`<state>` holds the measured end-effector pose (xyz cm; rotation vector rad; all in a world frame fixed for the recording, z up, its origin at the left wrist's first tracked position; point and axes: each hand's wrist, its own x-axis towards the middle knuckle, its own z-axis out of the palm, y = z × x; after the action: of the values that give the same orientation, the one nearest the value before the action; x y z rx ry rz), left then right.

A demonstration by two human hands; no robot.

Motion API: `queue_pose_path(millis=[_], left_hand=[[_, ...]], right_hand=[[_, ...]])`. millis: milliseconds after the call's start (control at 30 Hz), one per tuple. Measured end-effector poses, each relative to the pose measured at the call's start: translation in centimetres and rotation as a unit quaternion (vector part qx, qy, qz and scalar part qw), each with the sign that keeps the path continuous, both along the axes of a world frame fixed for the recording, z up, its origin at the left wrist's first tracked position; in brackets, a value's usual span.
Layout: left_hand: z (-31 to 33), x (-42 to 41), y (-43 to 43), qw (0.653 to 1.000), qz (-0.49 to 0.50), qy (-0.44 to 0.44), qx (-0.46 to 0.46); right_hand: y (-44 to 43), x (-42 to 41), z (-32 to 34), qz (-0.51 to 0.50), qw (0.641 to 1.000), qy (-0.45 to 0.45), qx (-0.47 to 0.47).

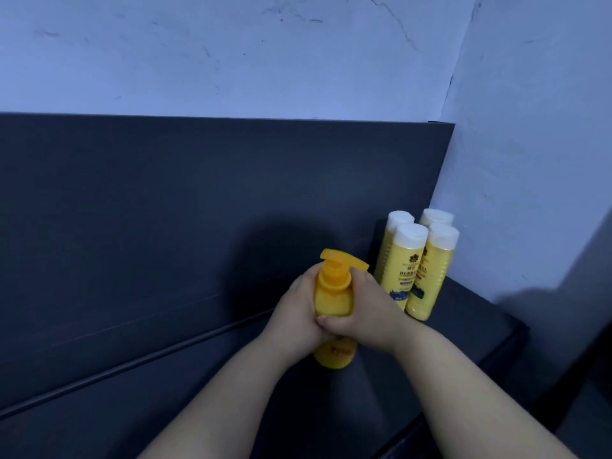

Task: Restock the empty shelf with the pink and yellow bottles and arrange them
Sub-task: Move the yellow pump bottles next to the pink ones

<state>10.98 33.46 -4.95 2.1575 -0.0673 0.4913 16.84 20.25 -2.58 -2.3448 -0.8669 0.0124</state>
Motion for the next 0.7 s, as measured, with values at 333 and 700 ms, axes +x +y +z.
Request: queue_pose_path(millis=[333,700], left_hand=[[1.5,-9.6,-3.3,0.990,0.101,-0.072,0.065],[6.6,-21.4,-8.9,0.965,0.218,-0.143,-0.036]], right_hand=[[-3.4,-7.8,2.0,0.112,0.989,0.027,0.091],[-6.2,-19.3,8.1,0.216,0.954,0.034,0.206]])
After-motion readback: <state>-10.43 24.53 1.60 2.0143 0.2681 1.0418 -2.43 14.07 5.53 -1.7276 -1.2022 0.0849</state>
